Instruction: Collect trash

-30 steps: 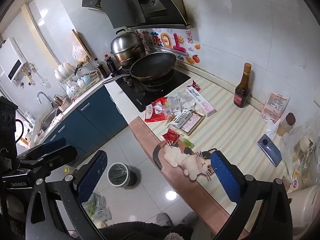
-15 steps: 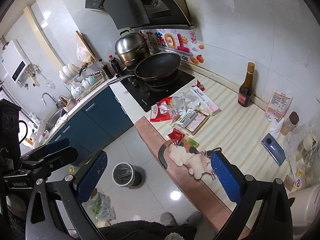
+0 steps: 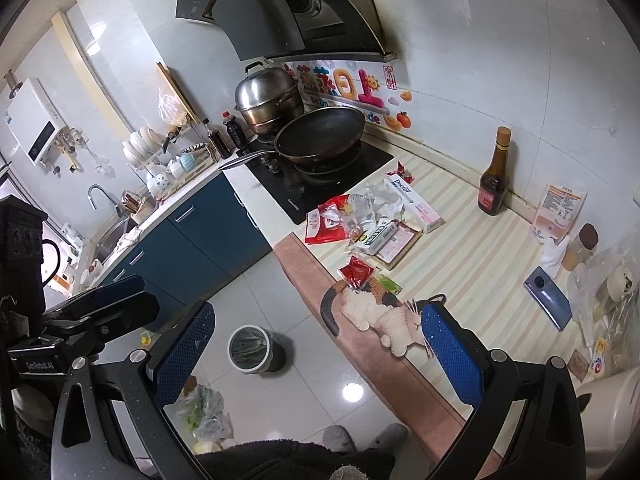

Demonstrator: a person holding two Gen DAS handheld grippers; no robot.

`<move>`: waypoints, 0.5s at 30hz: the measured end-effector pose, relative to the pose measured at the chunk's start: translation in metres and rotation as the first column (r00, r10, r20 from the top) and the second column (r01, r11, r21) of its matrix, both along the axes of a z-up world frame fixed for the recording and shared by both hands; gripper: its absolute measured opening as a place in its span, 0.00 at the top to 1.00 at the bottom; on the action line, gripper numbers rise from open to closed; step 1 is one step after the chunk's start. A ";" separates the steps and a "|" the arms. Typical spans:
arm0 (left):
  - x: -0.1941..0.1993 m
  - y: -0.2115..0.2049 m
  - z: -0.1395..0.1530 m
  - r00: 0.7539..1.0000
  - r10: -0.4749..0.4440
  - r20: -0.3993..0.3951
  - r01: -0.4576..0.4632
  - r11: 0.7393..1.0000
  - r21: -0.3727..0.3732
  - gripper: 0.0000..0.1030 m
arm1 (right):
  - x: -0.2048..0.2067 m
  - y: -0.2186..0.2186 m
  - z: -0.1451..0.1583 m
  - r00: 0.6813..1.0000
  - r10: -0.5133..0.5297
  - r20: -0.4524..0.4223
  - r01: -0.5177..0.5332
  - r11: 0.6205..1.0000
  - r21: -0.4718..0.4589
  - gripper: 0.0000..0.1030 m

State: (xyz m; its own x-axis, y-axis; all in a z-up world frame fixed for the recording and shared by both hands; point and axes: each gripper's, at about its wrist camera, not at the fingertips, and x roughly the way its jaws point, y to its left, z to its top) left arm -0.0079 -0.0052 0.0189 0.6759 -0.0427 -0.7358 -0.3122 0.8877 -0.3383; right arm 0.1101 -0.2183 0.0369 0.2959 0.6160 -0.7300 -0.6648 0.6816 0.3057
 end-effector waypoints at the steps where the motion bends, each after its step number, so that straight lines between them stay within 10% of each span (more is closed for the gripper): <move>1: 0.000 0.000 0.001 1.000 0.000 0.001 0.000 1.000 0.000 0.00 | -0.001 0.000 0.002 1.000 0.001 0.003 -0.001 1.000 0.001 0.00; 15: -0.007 -0.001 0.005 1.000 0.006 0.018 -0.006 1.000 0.001 0.00 | -0.007 -0.001 0.010 1.000 0.003 0.011 -0.003 1.000 0.005 0.00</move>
